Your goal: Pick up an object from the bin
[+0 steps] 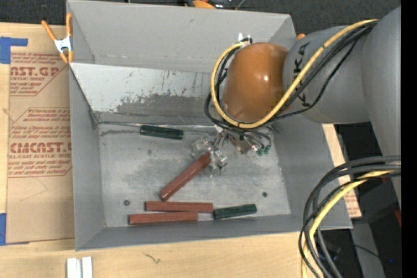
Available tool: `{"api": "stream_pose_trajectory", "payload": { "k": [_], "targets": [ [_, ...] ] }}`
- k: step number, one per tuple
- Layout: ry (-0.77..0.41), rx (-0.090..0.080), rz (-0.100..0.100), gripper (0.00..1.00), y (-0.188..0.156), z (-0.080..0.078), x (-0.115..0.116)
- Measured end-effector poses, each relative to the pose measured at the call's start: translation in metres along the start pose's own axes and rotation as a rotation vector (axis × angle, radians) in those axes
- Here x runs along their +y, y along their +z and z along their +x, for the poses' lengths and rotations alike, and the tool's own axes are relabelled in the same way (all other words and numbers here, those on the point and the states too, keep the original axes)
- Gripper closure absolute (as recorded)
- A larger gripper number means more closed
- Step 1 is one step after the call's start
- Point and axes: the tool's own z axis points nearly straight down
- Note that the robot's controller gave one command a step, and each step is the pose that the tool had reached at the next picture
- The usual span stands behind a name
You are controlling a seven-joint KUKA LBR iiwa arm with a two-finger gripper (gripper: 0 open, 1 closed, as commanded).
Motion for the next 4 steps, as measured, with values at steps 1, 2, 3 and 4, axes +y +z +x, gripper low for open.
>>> {"api": "stream_pose_trajectory", "payload": {
  "k": [1, 2, 3, 4],
  "targets": [
    [-0.539, -0.004, 0.002, 1.00, -0.159, 0.001, 0.010],
    [-0.357, 0.002, -0.004, 1.00, -0.117, 0.035, 0.023],
    [-0.336, 0.002, -0.007, 1.00, -0.103, 0.043, 0.092],
    [-0.407, 0.000, -0.005, 1.00, -0.079, 0.022, 0.136]
  ]
}}
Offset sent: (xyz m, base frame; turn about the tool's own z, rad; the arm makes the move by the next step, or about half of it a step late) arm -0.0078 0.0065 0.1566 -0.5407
